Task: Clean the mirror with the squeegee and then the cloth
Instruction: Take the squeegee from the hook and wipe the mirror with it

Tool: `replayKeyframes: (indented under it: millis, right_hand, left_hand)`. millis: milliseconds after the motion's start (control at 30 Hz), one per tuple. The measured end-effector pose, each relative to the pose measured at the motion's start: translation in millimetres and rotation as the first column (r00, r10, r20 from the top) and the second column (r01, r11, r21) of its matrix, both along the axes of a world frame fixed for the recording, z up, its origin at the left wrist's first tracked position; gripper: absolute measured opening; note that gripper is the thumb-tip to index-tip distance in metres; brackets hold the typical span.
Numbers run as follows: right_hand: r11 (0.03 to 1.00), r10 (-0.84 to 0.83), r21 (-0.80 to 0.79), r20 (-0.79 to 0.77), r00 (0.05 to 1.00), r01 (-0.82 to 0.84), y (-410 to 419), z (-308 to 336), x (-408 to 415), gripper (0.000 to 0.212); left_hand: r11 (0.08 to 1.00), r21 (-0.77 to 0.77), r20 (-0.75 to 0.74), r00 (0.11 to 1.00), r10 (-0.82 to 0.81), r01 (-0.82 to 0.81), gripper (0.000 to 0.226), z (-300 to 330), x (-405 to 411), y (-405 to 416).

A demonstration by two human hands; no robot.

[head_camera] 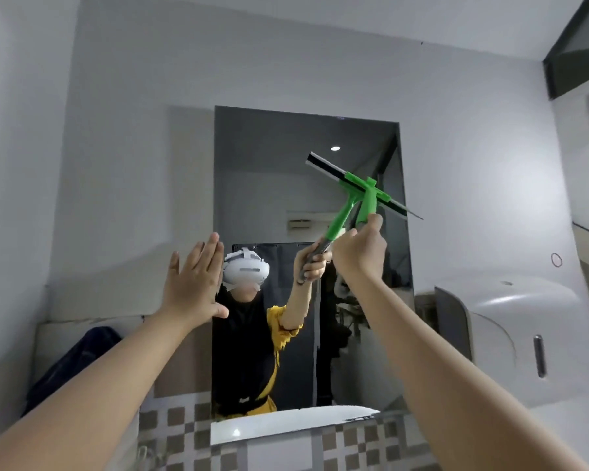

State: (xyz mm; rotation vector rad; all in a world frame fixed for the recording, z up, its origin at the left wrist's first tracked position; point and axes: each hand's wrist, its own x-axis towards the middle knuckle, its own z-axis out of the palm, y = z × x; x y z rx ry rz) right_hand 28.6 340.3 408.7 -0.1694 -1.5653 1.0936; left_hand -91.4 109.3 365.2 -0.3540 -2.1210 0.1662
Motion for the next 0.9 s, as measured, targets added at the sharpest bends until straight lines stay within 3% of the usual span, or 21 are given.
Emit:
replayKeyframes:
  millis: [267, 567, 900]
  right_hand:
    - [0.959, 0.164, -0.232, -0.022, 0.986, -0.165, -67.5, 20.9, 1.3, 0.045]
    - [0.960, 0.193, -0.207, 0.009, 0.981, -0.187, -114.2, 8.6, -0.8, 0.047]
    - [0.978, 0.188, -0.098, 0.032, 0.982, -0.184, -148.8, -9.7, -7.9, 0.049]
  left_hand:
    - [0.998, -0.016, -0.021, 0.998, -0.053, 0.053, 0.133, 0.4, 0.3, -2.5]
    - [0.977, -0.053, -0.097, 0.973, -0.211, 0.207, 0.107, -21.2, -5.2, -21.6]
    - [0.976, -0.147, -0.101, 0.979, -0.174, 0.158, 0.112, -34.0, -10.6, -31.7]
